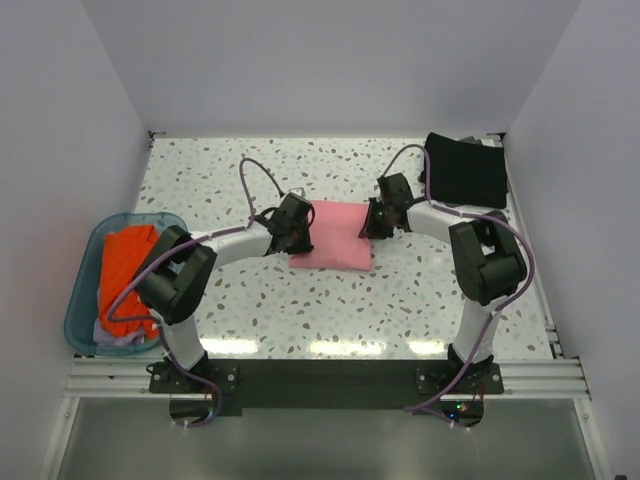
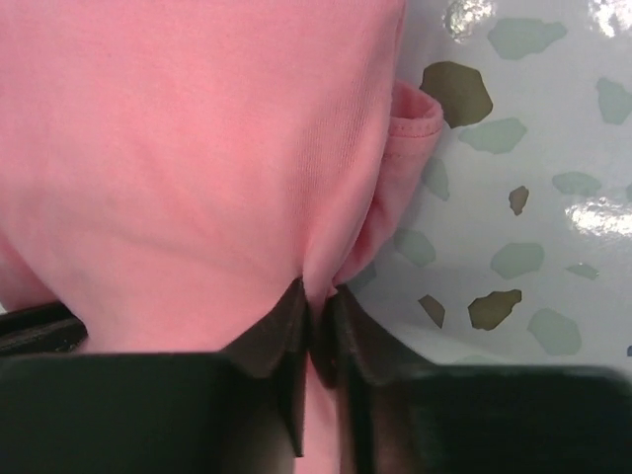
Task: Fold and stack the t-shirts
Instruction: Neatly place the folded tshirt to the corner
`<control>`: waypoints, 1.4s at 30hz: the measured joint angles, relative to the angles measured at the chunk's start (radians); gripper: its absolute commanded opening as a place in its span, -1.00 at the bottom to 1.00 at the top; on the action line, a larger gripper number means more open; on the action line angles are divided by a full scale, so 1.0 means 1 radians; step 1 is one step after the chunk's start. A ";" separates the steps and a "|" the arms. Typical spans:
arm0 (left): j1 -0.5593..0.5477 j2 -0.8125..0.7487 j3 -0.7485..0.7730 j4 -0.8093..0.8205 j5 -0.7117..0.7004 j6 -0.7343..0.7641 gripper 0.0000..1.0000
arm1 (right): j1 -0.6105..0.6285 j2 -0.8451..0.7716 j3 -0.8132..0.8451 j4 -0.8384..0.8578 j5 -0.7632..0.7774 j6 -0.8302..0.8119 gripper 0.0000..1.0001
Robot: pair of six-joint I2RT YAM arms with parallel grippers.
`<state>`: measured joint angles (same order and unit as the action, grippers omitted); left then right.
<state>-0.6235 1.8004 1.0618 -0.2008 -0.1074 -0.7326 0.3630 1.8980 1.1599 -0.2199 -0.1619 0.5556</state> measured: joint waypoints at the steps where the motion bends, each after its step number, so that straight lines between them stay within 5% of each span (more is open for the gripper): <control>1: 0.000 0.000 0.002 -0.003 -0.001 0.000 -0.49 | 0.003 0.002 0.002 -0.003 0.008 -0.004 -0.98; 11: 0.009 -0.039 0.272 -0.193 -0.045 0.059 -0.37 | 0.006 0.098 0.309 -0.256 0.209 -0.201 -1.00; 25: 0.084 -0.169 0.293 -0.313 0.005 0.169 -0.35 | -0.059 0.385 1.041 -0.589 0.540 -0.609 -1.00; 42: 0.155 -0.180 0.257 -0.312 0.122 0.238 -0.36 | -0.147 0.452 1.281 -0.649 0.747 -0.867 -1.00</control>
<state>-0.4686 1.6199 1.3193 -0.5129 0.0147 -0.4950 0.2161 2.3505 2.4413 -0.8688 0.5854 -0.3119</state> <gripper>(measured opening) 0.320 0.038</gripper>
